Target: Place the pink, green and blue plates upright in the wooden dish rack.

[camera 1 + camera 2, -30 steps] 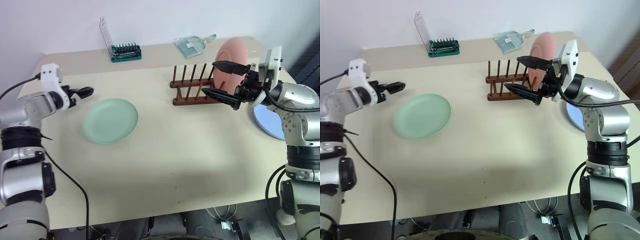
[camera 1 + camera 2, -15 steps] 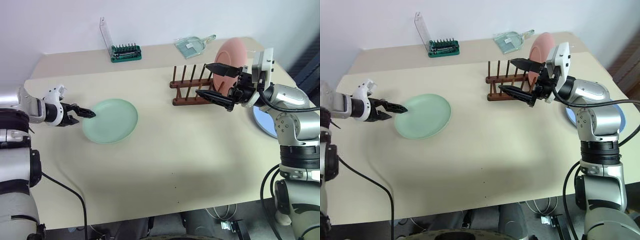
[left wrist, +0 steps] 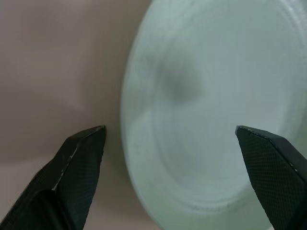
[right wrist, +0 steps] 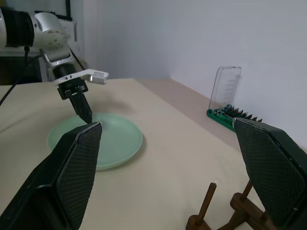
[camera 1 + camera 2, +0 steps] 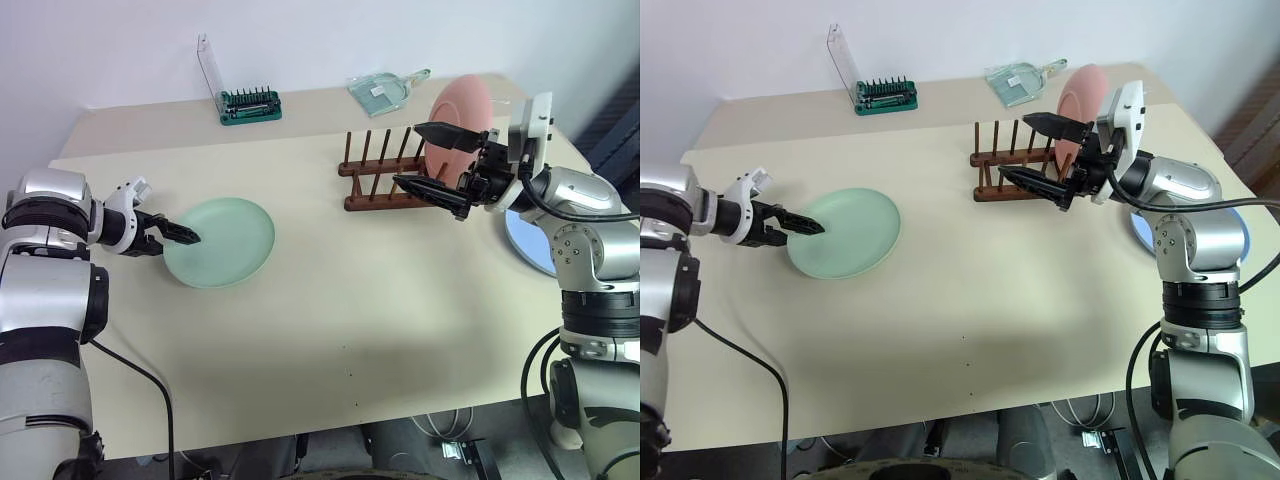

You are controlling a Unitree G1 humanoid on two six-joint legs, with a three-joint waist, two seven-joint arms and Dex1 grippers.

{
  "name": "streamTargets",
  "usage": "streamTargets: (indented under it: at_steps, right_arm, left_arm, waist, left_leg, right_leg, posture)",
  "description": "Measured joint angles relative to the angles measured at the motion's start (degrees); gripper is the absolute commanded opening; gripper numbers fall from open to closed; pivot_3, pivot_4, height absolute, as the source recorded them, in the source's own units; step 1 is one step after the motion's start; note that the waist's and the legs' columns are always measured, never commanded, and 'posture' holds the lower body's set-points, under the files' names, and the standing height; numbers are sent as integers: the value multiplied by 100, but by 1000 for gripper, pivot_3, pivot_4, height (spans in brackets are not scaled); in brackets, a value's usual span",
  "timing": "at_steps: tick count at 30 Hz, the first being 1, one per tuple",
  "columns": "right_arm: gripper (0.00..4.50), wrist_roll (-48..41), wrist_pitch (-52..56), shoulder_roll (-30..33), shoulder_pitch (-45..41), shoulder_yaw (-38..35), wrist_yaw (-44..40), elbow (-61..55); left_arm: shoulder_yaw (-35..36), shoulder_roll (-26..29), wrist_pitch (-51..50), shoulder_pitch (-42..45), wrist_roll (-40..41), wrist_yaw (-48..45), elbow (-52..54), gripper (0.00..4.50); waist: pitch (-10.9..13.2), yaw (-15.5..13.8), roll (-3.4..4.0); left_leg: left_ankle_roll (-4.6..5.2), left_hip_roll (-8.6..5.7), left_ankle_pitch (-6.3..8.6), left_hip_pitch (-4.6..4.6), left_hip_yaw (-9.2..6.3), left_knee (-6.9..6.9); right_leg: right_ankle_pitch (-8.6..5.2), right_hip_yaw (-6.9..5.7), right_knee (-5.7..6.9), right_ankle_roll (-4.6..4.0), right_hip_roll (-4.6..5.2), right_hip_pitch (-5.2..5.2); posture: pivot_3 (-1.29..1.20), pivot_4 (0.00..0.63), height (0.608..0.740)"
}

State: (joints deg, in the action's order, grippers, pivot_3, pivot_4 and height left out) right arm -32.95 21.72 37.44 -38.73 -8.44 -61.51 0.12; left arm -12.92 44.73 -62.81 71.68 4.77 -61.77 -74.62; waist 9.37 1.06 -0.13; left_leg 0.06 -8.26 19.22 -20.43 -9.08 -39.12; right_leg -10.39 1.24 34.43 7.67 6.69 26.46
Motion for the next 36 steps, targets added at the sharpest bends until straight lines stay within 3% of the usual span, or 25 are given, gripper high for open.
streamTargets:
  at_steps: [4, 5, 6, 16, 22, 26, 29, 33, 36]
  right_arm:
    - [4500, -39, 49, 13, 0, -51, 43, -58]
    - [4500, -43, 49, 13, 0, -52, 44, -58]
    - [4500, -43, 49, 14, 1, -59, 49, -58]
    - [4500, -17, 48, 41, 4, -87, 139, -112]
    - [4500, -43, 106, 107, 62, -125, 229, -275]
    - [4500, 57, 10, -59, -89, -47, 406, -274]
    - [4500, 631, -540, -331, -442, 357, 633, -257]
    - [4500, 2772, -2664, -852, -848, 1725, 1346, -130]
    - [4500, 4422, -3899, -807, -968, 2344, 2210, 299]
  left_arm:
    - [212, -12, 94, -84, -129, 119, -106, 540]
    - [263, -12, 92, -101, -138, 123, -116, 143]
    - [370, 8, 82, -105, -134, 90, -117, 38]
    - [1464, 143, -328, -200, 99, 627, -166, 38]
    - [3218, 838, -696, -111, 1148, 1334, -51, 38]
    - [4914, 739, 82, -235, 2259, 2576, 83, 38]
    - [6024, -95, 1255, -605, 2965, 3799, 904, 38]
    - [6843, -2910, 2356, -1205, 3964, 5466, 3695, 38]
    - [6792, -4270, 2718, -1477, 4391, 6260, 5052, 38]
  waist:
    - [0, -11, 0]
    - [0, -15, 0]
    - [-1, -23, 0]
    - [-2, -10, -1]
    - [-1, 8, -4]
    - [-1, -21, -4]
    - [-6, -46, -8]
    - [-11, -118, -47]
    - [-9, -48, -70]
  left_leg:
    - [0, -1, 0, 0, 1, -2]
    - [1, -1, 0, 0, 1, -2]
    - [1, -1, 0, 1, 0, -3]
    - [1, -2, 0, -1, 0, -4]
    - [1, -2, 1, 1, 6, -3]
    - [-2, -1, -1, 5, 8, -11]
    - [-6, -1, -3, 8, 9, -12]
    - [-1, -5, 0, -11, 8, -31]
    - [4, -11, 3, -14, 16, -42]
  right_leg:
    - [0, 0, 0, 0, 1, -2]
    - [0, 0, 0, 0, 1, -2]
    - [0, 0, 0, 0, 2, -4]
    - [0, 0, 8, 0, 3, 0]
    - [0, -2, 53, 0, 9, 19]
    - [0, -2, 59, 0, 13, 15]
    - [0, -4, 62, -1, 16, 12]
    - [0, -12, 53, 0, 21, 13]
    - [1, -12, 56, 0, 26, 15]
  posture:
    - [0, 150, 740]
    - [0, 150, 740]
    - [0, 150, 740]
    - [0, 150, 740]
    - [0, 150, 740]
    - [0, 150, 740]
    - [0, 150, 740]
    - [0, 150, 740]
    - [0, 150, 740]
